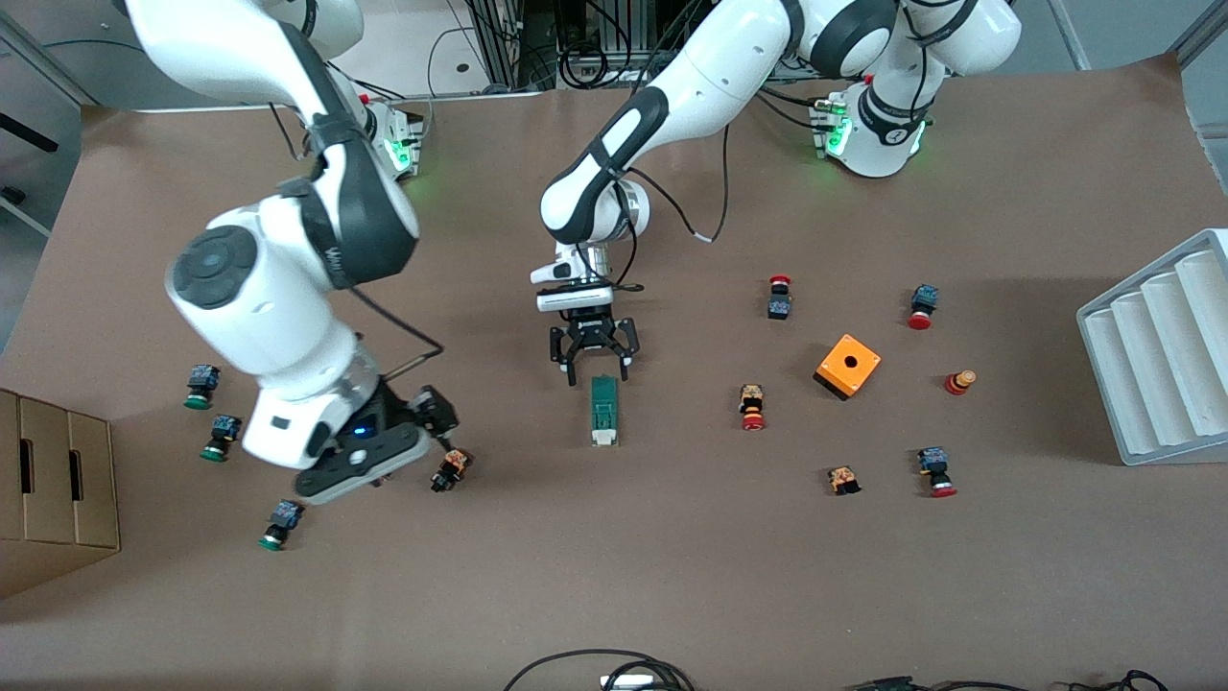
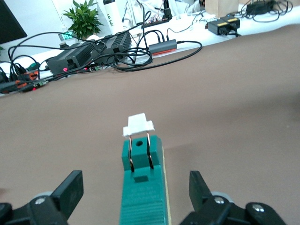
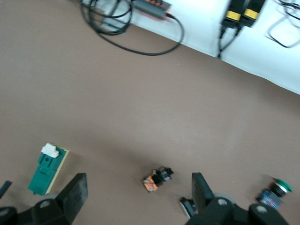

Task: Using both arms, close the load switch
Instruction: 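Open the right gripper and raise it while the left gripper releases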

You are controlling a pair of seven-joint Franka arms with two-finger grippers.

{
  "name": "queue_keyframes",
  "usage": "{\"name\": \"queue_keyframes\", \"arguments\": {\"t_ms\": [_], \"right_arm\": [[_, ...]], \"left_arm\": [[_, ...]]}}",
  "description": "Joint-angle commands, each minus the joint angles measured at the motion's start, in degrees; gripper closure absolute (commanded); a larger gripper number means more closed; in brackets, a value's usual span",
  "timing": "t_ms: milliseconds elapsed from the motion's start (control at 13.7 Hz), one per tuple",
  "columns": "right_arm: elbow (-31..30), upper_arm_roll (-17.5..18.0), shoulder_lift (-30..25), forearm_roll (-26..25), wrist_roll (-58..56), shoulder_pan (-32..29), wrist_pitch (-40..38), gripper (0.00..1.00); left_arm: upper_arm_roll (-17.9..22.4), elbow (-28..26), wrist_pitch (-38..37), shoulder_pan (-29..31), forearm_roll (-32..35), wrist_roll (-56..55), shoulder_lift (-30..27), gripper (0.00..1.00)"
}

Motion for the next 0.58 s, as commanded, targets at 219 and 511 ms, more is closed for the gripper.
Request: {"name": "queue_keyframes", "arguments": {"t_ms": [219,511], "right_arm": [[-3.0,0.8,-2.1,1.0,0.7,-6.8,-3.3,0.00],[-4.0,0.8,-3.9,0.7,0.4,-12.9,-8.7,0.00]], "left_arm": [[0.4,-0.4,0.7,0.0,-16.7,25.1,-7.1,0.00],[0.6,-0.3,0.6,1.7,-30.2,43.0,-11.8,0.00]]}}
